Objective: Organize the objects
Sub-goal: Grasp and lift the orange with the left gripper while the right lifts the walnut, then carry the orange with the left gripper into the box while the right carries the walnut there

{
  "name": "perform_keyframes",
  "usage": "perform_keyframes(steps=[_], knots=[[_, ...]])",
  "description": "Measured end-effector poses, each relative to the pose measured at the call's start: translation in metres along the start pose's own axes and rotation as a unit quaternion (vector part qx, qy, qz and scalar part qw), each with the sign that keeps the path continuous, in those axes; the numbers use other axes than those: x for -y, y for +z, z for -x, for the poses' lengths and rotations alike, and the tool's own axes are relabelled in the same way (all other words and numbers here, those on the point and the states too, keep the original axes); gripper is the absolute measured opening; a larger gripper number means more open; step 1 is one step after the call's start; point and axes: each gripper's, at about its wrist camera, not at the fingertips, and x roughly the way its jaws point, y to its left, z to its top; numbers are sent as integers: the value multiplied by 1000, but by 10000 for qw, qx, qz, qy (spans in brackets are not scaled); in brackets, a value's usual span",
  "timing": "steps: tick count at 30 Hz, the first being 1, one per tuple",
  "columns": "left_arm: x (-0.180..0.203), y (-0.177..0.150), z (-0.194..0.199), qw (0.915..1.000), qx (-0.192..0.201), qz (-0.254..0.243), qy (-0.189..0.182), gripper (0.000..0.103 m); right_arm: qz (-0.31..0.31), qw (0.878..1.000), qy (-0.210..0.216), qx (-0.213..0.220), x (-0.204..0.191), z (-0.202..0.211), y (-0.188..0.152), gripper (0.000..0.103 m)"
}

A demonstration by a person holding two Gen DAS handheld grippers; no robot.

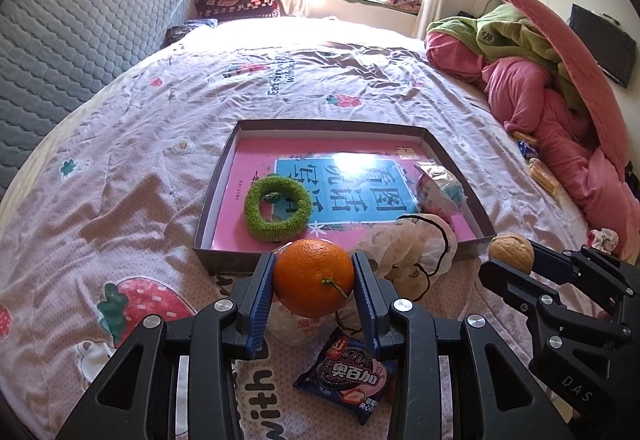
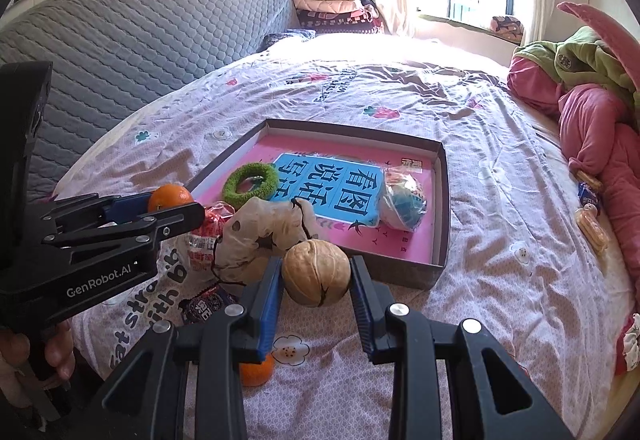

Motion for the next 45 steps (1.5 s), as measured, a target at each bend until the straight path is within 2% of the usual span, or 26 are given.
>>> perform_keyframes(steps=[9, 12, 24, 27, 36, 45], knots=[[-9, 19, -1, 9997, 252, 26, 67, 39, -53, 9993, -209, 302, 7, 0, 18, 33], [-17, 27, -2, 9994, 335, 98, 81, 39, 38, 9985, -415, 350, 8, -2, 23, 33], [-48, 50, -27, 9985, 334, 332, 297, 39, -58, 9955, -757, 563, 27, -11, 39, 33], [-56, 50, -40, 9982, 238, 390, 389, 39, -52, 9953, -787, 564, 30, -17, 39, 33], [-64, 36, -87, 9966, -461, 490, 483, 39, -65, 9963, -782, 348, 34, -33, 34, 33], [-62, 32, -92, 9963, -558, 386, 522, 39, -60, 9969, -740, 244, 32, -41, 32, 33]])
